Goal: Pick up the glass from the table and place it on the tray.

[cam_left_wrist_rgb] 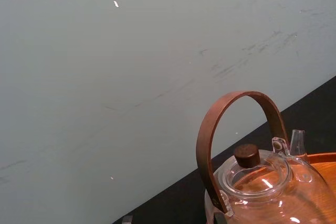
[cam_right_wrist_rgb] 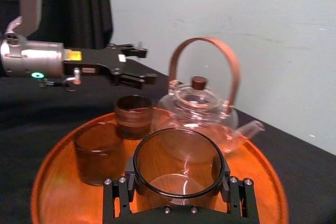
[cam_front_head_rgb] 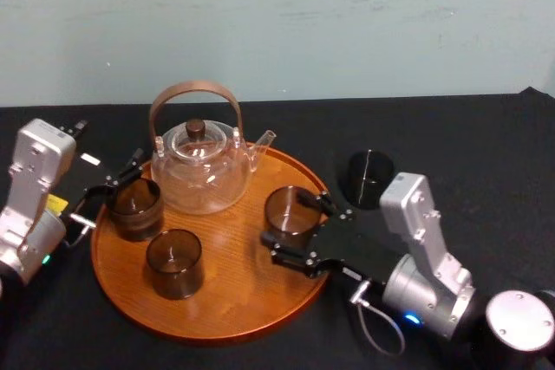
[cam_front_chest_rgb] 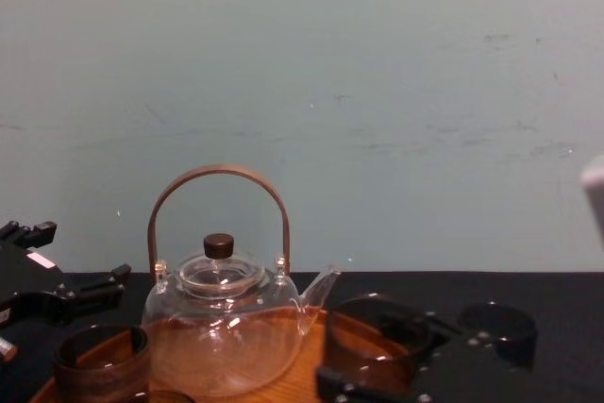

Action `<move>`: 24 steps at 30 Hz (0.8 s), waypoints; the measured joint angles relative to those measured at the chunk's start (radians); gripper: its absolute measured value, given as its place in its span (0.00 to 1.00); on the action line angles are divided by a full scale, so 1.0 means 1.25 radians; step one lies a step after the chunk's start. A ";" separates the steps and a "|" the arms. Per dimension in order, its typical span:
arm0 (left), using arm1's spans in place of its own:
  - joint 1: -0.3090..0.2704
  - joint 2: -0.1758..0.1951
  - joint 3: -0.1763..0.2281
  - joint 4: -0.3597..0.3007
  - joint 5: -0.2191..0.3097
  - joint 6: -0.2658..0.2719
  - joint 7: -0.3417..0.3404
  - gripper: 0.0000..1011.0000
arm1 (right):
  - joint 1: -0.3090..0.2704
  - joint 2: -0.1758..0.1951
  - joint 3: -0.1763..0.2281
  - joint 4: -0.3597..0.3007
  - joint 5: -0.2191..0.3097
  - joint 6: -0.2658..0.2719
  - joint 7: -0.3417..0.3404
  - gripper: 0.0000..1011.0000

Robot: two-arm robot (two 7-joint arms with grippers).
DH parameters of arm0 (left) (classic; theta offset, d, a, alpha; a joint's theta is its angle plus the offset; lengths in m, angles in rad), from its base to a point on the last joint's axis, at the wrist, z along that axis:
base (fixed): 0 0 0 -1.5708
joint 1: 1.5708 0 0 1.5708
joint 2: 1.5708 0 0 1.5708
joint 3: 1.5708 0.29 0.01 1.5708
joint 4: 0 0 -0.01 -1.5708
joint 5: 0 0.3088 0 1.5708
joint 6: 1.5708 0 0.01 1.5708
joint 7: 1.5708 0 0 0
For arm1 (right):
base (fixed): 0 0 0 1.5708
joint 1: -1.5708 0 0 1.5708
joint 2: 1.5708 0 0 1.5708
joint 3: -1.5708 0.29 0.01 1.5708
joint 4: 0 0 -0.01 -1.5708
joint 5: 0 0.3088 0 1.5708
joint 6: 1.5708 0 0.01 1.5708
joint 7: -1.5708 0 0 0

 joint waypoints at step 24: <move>0.000 0.000 0.000 0.000 0.000 0.000 0.000 0.99 | 0.076 -0.055 -0.105 0.115 -0.018 -0.005 0.022 0.90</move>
